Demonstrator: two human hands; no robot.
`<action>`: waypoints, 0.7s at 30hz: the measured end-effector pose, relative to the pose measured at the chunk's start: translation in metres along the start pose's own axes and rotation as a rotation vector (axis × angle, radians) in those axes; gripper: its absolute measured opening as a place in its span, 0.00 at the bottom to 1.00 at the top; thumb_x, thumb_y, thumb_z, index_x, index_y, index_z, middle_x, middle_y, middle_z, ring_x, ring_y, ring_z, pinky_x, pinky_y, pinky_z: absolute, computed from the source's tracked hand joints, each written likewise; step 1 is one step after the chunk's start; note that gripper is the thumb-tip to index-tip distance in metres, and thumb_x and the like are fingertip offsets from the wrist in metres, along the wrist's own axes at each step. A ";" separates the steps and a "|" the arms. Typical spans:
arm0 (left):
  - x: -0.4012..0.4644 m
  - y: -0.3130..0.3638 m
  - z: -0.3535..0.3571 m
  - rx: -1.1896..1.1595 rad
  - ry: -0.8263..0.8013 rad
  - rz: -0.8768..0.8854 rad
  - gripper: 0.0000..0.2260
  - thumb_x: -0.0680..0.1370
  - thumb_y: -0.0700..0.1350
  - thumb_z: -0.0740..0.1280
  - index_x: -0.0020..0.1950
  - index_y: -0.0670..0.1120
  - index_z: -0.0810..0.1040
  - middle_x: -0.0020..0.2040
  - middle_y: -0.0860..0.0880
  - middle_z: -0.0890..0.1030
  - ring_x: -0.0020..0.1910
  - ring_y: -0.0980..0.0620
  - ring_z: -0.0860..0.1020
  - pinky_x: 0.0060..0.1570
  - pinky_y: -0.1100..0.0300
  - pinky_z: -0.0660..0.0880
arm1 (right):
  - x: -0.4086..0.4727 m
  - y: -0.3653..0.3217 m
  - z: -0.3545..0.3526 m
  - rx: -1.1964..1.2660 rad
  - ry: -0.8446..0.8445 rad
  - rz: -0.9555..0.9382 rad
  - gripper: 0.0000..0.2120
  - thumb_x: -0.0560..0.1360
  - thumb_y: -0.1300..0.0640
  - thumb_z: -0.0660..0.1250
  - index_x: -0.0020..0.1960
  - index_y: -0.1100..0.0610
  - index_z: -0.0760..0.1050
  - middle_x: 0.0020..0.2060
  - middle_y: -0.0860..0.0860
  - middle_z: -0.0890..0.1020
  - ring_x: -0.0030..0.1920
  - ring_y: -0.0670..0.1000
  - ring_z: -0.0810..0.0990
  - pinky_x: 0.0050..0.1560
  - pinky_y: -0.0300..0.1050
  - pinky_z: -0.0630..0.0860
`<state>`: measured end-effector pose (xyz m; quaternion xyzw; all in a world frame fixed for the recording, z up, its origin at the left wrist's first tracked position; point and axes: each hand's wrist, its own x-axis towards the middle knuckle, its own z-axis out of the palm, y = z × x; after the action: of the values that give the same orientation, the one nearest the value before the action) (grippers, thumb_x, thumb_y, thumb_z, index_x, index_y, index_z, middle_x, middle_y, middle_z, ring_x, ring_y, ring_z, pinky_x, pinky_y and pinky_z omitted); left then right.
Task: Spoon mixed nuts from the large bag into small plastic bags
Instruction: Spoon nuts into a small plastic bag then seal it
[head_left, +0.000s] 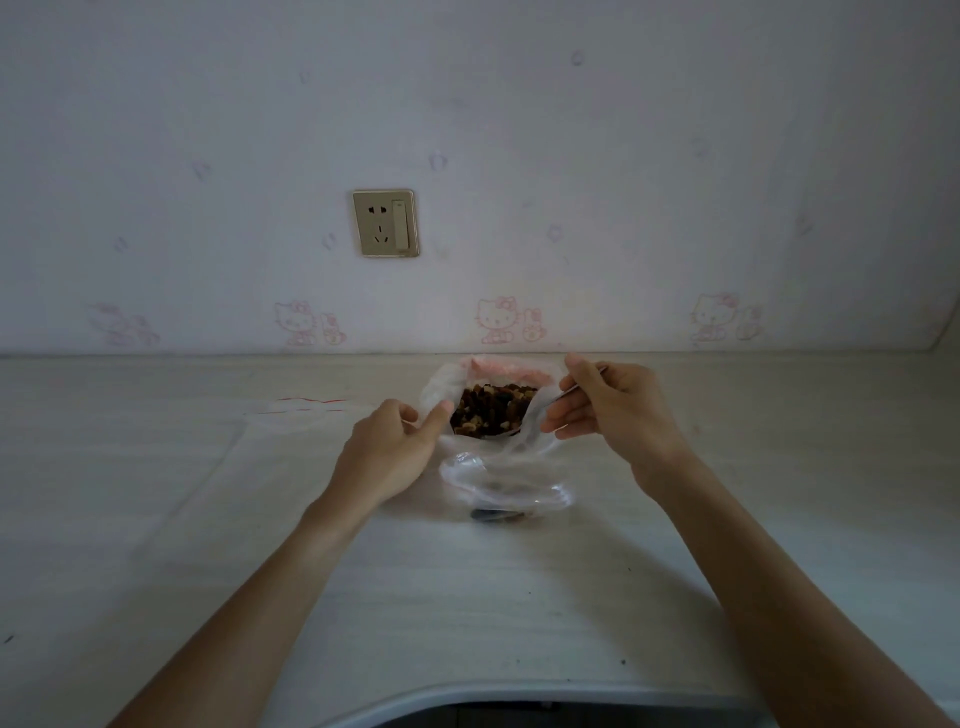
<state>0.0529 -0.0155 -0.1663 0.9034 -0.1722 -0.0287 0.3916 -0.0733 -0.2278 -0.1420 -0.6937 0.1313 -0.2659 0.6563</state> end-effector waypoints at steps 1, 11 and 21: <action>0.002 0.001 0.003 0.011 0.000 0.009 0.24 0.78 0.69 0.63 0.55 0.49 0.77 0.49 0.53 0.82 0.51 0.49 0.82 0.57 0.49 0.78 | 0.000 0.002 0.002 -0.005 -0.004 0.007 0.18 0.83 0.50 0.66 0.43 0.64 0.81 0.34 0.62 0.86 0.35 0.61 0.87 0.34 0.47 0.85; 0.004 -0.002 0.013 -0.201 -0.026 0.058 0.09 0.72 0.45 0.77 0.50 0.49 0.81 0.46 0.52 0.85 0.47 0.51 0.83 0.43 0.56 0.77 | -0.004 0.015 0.022 -0.004 -0.007 0.073 0.16 0.83 0.55 0.68 0.42 0.65 0.83 0.35 0.61 0.87 0.37 0.59 0.88 0.35 0.45 0.84; 0.002 0.001 0.014 -0.346 -0.080 0.044 0.06 0.72 0.39 0.74 0.48 0.46 0.83 0.45 0.47 0.86 0.43 0.51 0.83 0.44 0.58 0.76 | -0.007 0.022 0.028 -0.030 0.072 0.076 0.15 0.83 0.55 0.67 0.44 0.65 0.83 0.35 0.58 0.87 0.34 0.55 0.88 0.29 0.39 0.79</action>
<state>0.0514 -0.0267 -0.1754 0.8168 -0.1998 -0.0852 0.5344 -0.0598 -0.2029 -0.1648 -0.6878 0.1850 -0.2638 0.6504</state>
